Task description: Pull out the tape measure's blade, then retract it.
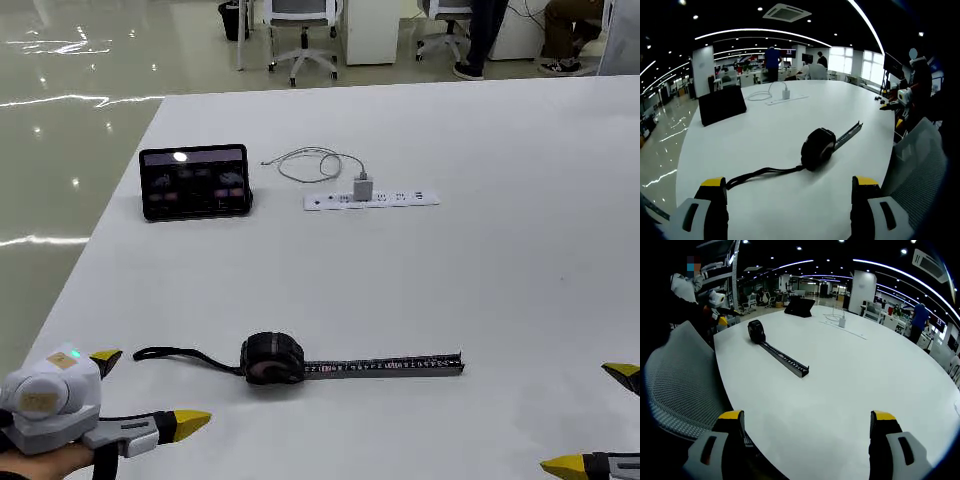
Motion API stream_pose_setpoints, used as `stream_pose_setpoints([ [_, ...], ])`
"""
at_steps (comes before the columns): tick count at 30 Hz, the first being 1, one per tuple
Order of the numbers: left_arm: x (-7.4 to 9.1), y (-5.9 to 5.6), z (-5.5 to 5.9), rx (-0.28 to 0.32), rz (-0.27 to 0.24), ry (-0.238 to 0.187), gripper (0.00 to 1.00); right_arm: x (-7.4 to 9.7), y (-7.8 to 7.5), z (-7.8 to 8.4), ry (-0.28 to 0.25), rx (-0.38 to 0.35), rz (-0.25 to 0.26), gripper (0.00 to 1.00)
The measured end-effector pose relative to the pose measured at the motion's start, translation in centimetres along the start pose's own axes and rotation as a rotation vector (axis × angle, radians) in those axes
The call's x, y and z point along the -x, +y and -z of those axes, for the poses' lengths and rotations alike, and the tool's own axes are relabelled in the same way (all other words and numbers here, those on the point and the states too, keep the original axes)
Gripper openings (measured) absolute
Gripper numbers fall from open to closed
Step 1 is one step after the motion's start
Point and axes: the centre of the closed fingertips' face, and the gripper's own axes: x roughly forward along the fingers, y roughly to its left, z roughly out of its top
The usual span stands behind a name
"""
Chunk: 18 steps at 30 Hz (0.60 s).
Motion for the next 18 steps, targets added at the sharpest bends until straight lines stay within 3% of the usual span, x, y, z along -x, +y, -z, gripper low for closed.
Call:
stream_pose_setpoints([
  [4, -0.9, -1.5, -0.9, -0.004, 0.005, 0.008, 1.00, -0.1, -0.2, -1.0, -0.002, 0.024, -0.011, 1.00],
  [10, -2.5, -2.8, -2.2, 0.002, 0.024, 0.003, 1.00, -0.6, 0.0, -1.0, 0.035, 0.067, -0.055, 1.00],
  [18, -5.1, -4.0, -3.3, 0.050, -0.025, 0.026, 1.00, -2.2, 0.0, -1.2, 0.074, 0.102, -0.103, 1.00],
])
